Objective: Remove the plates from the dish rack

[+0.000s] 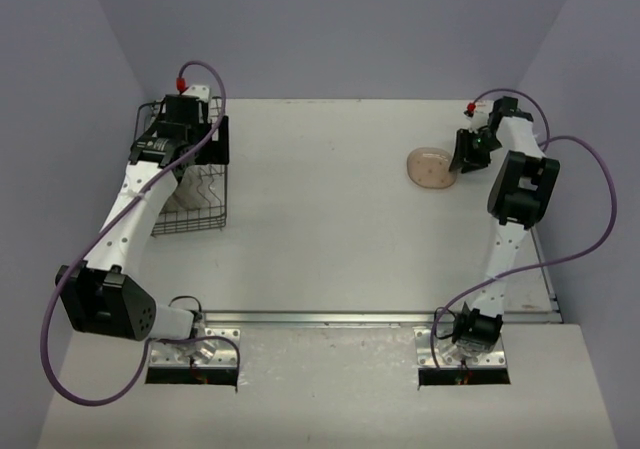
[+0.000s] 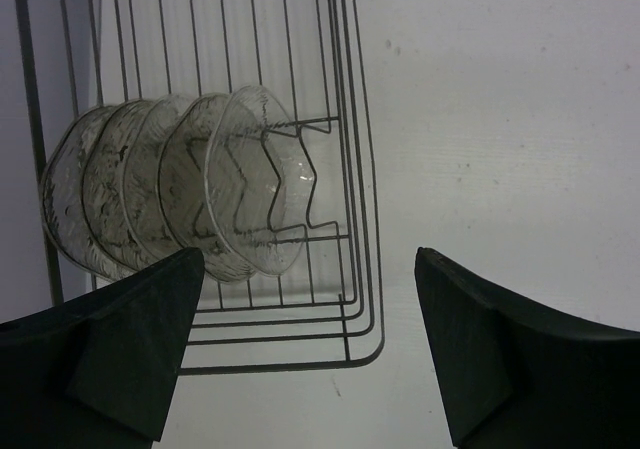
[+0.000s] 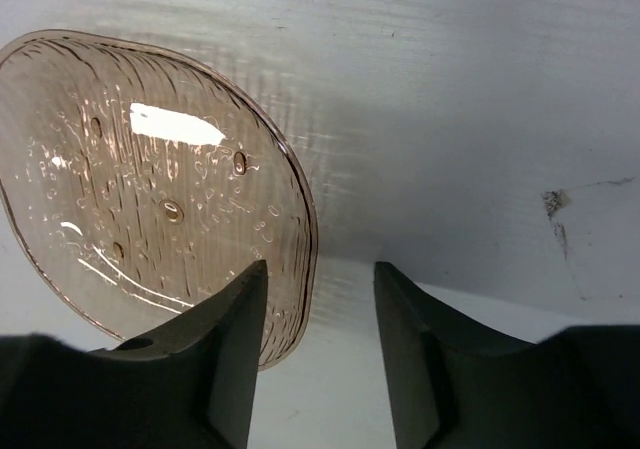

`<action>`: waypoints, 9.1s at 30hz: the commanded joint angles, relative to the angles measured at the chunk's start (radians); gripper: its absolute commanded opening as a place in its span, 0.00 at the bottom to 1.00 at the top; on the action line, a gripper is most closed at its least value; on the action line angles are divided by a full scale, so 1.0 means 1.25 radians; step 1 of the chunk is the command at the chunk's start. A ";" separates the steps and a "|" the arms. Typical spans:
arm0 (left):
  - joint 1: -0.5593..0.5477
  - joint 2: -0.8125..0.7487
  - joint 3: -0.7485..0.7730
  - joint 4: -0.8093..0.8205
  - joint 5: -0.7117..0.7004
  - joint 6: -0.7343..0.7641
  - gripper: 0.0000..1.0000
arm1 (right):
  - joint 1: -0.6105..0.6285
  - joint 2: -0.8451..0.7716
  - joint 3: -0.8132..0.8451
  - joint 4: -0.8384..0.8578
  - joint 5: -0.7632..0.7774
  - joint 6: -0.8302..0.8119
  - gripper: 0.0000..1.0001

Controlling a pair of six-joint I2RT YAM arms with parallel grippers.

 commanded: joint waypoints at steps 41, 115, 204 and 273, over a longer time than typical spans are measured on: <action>0.061 0.338 0.137 -0.016 -0.338 -0.088 0.43 | 0.164 -0.831 -0.801 0.260 -0.155 0.112 0.61; -0.223 0.042 0.169 -0.118 0.548 0.153 0.00 | 0.619 -0.620 -0.352 0.206 -0.127 0.304 0.44; -0.083 0.030 0.056 -0.017 0.363 0.043 1.00 | -0.085 -0.098 0.069 -0.126 -0.184 -0.096 0.00; 0.174 0.220 0.056 -0.015 -0.192 -0.092 0.37 | 0.288 -0.704 -0.599 0.083 -0.169 0.040 0.96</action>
